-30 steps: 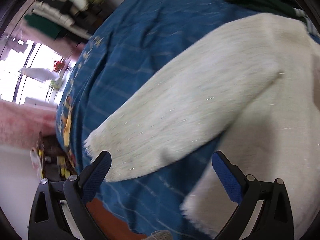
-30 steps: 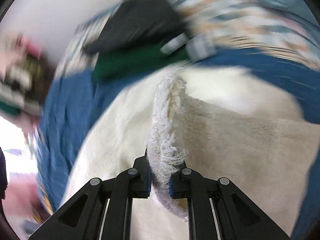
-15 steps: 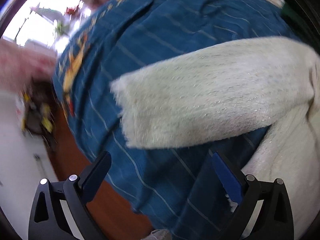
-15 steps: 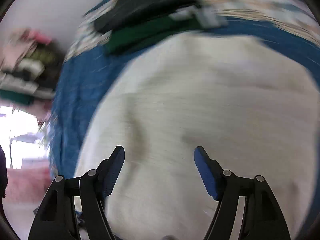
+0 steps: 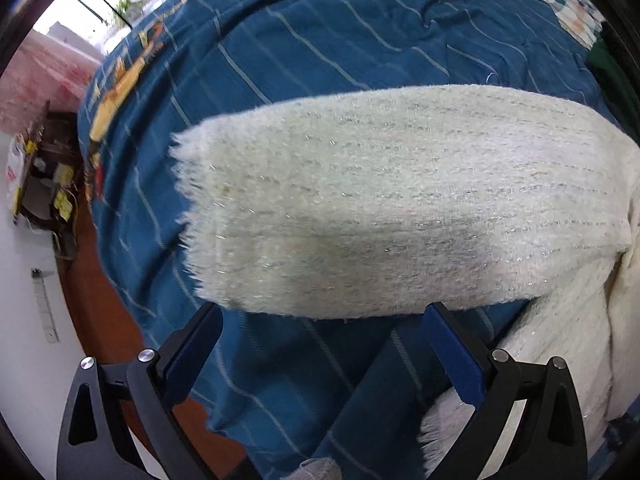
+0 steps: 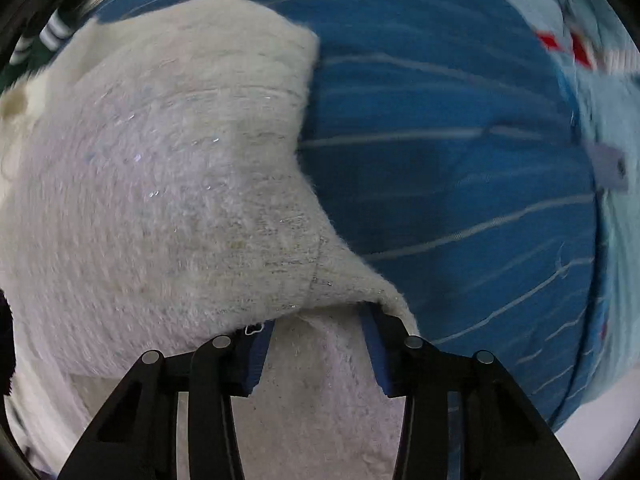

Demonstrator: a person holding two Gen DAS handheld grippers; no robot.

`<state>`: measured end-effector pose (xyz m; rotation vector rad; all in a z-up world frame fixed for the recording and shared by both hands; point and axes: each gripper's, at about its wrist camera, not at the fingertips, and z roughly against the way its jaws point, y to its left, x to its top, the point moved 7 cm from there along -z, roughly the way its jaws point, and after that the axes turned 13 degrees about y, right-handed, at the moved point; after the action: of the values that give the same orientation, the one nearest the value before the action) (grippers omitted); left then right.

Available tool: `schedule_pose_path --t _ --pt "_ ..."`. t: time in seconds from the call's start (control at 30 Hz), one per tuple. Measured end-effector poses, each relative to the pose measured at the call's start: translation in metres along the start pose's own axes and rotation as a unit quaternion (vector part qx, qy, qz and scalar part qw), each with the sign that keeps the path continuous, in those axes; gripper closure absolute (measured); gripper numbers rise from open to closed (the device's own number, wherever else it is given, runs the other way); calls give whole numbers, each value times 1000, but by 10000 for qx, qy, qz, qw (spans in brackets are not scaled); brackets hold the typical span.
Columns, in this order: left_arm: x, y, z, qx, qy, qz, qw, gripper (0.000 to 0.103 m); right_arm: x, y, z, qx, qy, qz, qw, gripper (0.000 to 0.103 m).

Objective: Fold large clothes
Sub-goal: 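Grasp the sleeve cuff with the left gripper and lift it over the cardigan body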

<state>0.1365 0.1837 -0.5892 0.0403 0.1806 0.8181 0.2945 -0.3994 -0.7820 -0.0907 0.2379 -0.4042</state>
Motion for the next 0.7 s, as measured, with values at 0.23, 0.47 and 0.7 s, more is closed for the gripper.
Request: schedule_pose_path --t 0.23,0.47,0.7 --pt "29 28 -34 -1667 492 1545 9726 1 -49 29 34 427 -239 273 9984 41" --pt "92 74 -32 -1858 -133 2674 9454 75 -79 110 27 1498 -118 407 9878 22" --pt "150 44 57 -21 -1470 903 9850 87 -75 232 28 71 -622 1077 9922 16"
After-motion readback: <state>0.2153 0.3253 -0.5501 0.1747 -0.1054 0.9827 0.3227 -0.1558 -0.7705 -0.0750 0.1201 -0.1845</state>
